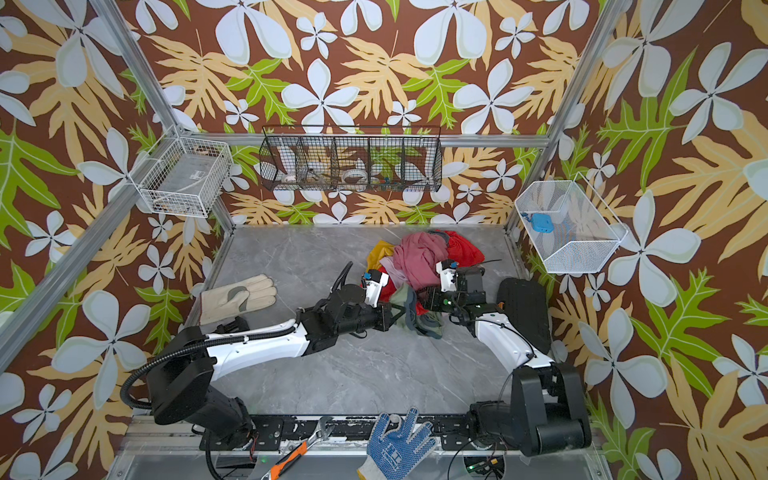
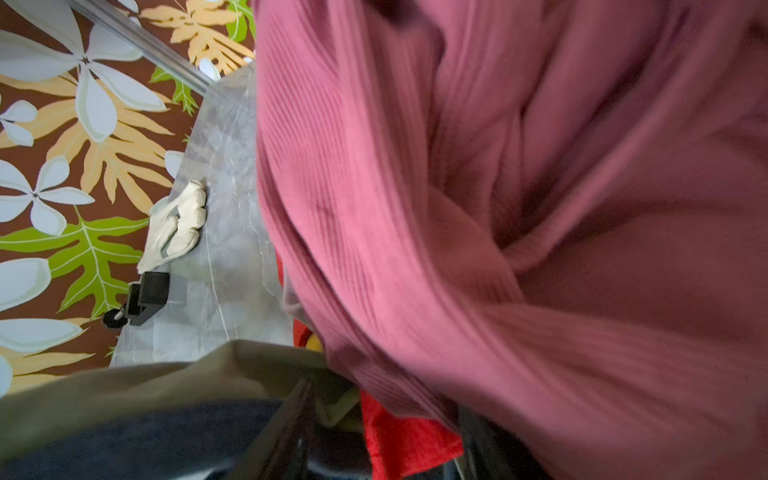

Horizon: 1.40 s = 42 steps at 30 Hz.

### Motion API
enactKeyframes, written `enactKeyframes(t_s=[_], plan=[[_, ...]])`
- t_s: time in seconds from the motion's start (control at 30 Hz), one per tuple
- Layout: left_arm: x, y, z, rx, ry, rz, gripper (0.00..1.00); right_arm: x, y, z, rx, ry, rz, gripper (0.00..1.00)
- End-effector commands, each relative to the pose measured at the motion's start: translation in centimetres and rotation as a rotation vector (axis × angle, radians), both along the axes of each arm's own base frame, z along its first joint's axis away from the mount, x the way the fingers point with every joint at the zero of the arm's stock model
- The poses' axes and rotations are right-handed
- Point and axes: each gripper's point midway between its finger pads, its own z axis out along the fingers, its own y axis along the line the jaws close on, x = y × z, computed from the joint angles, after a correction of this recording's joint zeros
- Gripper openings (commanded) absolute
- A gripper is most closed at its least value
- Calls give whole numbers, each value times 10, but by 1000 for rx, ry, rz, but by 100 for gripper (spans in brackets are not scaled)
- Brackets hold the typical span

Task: Pick out a specific cloth from the pile
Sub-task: 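Grasp the green shirt with the left gripper while the right gripper presses the pink shirt, then lift the green shirt with the left gripper up out of the pile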

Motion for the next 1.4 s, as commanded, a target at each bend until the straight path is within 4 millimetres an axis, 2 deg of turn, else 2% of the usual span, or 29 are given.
enactKeyframes(t_s=[0.0, 0.17, 0.3, 0.5, 0.8, 1.0, 1.37], plan=[[-4, -6, 1, 25, -9, -26, 0, -2, 3, -11, -7, 29, 37, 47], [-4, -6, 12, 16, -31, -21, 0, -3, -4, -34, -55, 88, 21, 46], [-8, -12, 34, 27, -86, -45, 0, 3, -8, -54, -74, 140, -13, 44], [-15, -19, 64, 38, -156, -83, 0, 19, -18, -46, -104, 93, -89, 51], [-17, -17, 111, 5, -241, -86, 0, 27, -27, -57, -134, 108, -141, 46], [-19, -17, 144, -26, -286, -93, 0, 35, -34, -57, -118, 101, -194, 45], [-26, -6, 186, -77, -339, -89, 0, 40, -37, -61, -120, 113, -214, 47]])
